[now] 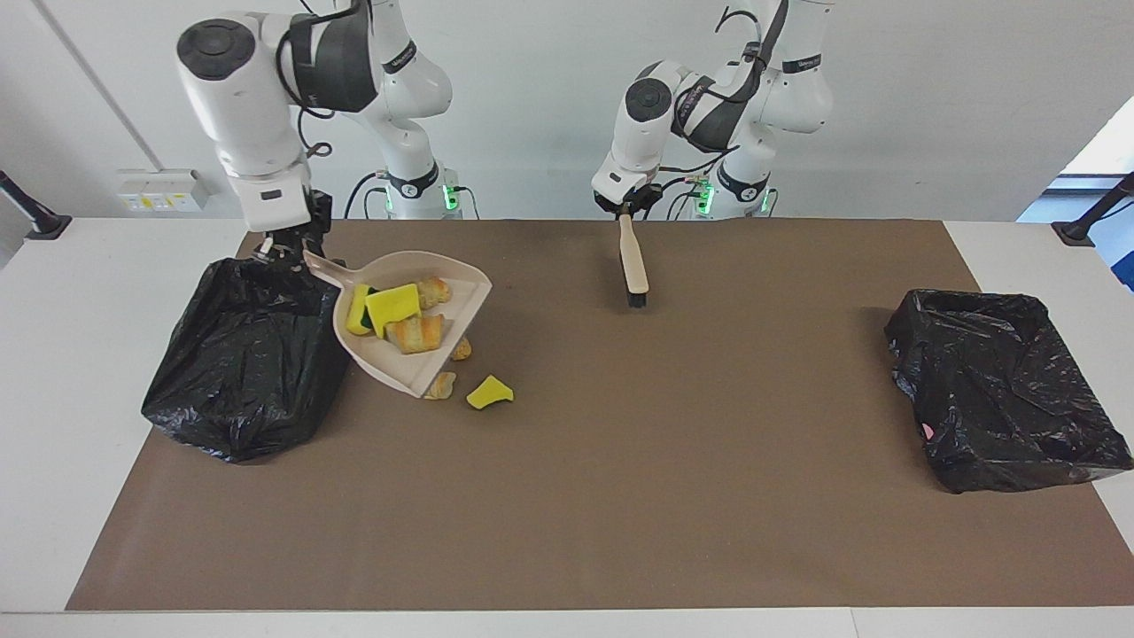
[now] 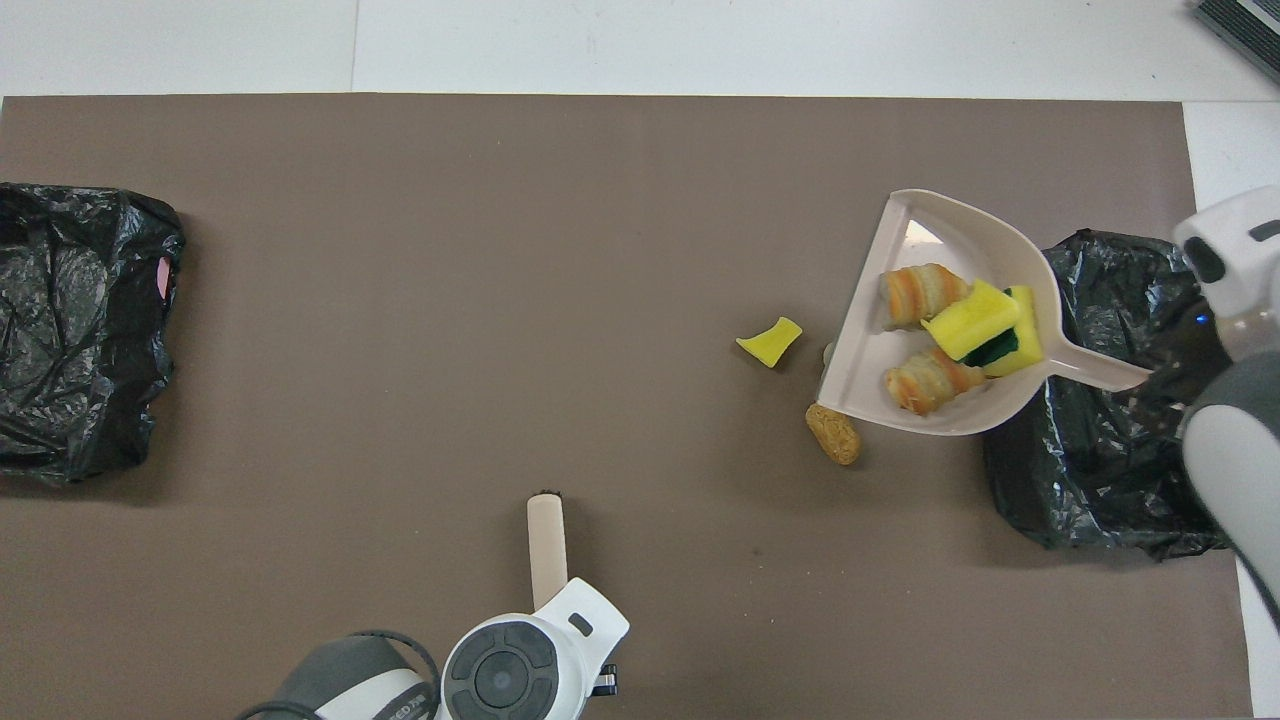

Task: Sweep and dump trash in bin
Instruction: 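Lift the dustpan with the right gripper and carry it over the black bag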

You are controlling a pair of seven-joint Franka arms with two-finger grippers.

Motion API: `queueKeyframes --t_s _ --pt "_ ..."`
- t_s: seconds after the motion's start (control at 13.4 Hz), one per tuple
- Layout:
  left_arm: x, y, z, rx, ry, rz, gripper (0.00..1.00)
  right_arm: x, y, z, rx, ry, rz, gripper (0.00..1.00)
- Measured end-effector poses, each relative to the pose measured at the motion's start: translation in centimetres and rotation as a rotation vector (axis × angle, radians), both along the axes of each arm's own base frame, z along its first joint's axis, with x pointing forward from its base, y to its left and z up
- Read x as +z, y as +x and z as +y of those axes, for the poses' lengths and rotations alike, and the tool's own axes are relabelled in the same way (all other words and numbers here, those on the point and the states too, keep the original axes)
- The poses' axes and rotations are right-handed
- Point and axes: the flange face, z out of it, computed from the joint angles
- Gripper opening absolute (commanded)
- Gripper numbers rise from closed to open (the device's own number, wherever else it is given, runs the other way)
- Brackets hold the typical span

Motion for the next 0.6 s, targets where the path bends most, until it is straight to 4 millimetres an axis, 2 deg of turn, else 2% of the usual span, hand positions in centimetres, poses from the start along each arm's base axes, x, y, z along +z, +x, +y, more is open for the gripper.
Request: queueKeyframes --t_s 0.15,0.3,0.45,0.6 --pt "-0.8 -0.5 -0.1 -0.007 0.007 0.011 0.00 0.1 -1.2 -7.6 -0.006 0.013 0.012 0.00" --pt "-0.9 -0.8 -0.6 -0.017 0.003 0.004 0.00 0.3 -2.9 -13.7 -0.062 0.011 0.012 0.00" --pt "-1.1 -1.1 -0.9 -0.025 -0.002 -0.003 0.00 0.7 -4.3 -17.6 -0.099 -0.038 0.019 0.00" --pt "-1.5 -1.6 -1.2 -0.038 -0.002 -0.004 0.00 1.2 -4.6 -19.3 -0.101 -0.114 0.002 0.00"
